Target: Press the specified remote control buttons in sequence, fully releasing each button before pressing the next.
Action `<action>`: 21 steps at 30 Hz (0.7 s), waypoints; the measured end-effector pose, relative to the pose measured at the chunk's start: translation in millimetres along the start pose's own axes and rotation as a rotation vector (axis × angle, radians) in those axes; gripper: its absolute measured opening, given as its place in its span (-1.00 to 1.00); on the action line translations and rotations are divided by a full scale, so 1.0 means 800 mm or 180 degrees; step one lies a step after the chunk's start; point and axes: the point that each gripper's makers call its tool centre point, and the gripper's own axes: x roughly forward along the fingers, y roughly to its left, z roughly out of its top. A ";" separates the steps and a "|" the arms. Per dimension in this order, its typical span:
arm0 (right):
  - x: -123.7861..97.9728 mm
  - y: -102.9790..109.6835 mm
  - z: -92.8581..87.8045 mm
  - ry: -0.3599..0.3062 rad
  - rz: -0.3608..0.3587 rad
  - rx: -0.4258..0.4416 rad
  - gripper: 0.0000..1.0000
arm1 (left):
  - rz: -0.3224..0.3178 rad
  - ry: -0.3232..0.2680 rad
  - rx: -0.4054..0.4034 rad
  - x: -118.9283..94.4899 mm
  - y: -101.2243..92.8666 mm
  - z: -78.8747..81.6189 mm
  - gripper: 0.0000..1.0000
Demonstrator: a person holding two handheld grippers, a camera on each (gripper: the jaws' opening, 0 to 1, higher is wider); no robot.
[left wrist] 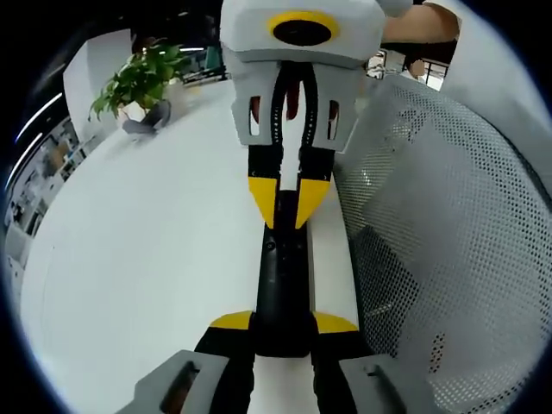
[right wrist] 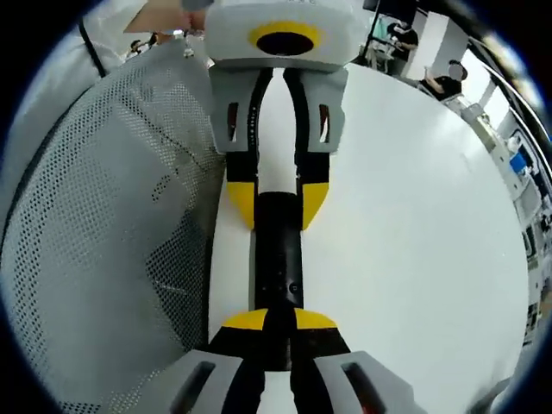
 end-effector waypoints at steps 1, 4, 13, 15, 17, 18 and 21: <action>-0.001 0.000 0.001 -0.0097 -0.0059 -0.0034 -0.88 | 0.0002 -0.0005 -0.0005 0.000 0.000 0.000 -0.53; -0.003 0.002 0.001 -0.0430 -0.0198 -0.0025 -0.89 | 0.0009 -0.0029 -0.0020 0.000 0.000 0.000 -0.53; -0.001 0.002 0.003 -0.0388 -0.0031 -0.0077 -0.94 | 0.0009 -0.0020 -0.0014 0.000 0.000 0.000 -0.53; 0.000 0.001 0.002 -0.0176 0.0067 0.0065 -0.94 | 0.0010 -0.0026 -0.0018 0.000 0.000 0.000 -0.53; 0.001 0.001 0.002 0.0014 0.0092 -0.0001 -0.94 | 0.0012 -0.0027 -0.0018 0.000 0.000 0.000 -0.53; 0.001 0.002 0.002 0.0129 0.0091 -0.0058 -0.95 | 0.0012 -0.0026 -0.0018 0.000 0.000 0.000 -0.53; 0.004 0.003 0.002 0.0467 0.0038 -0.0351 -0.94 | 0.0009 -0.0021 -0.0008 0.000 0.000 0.000 -0.53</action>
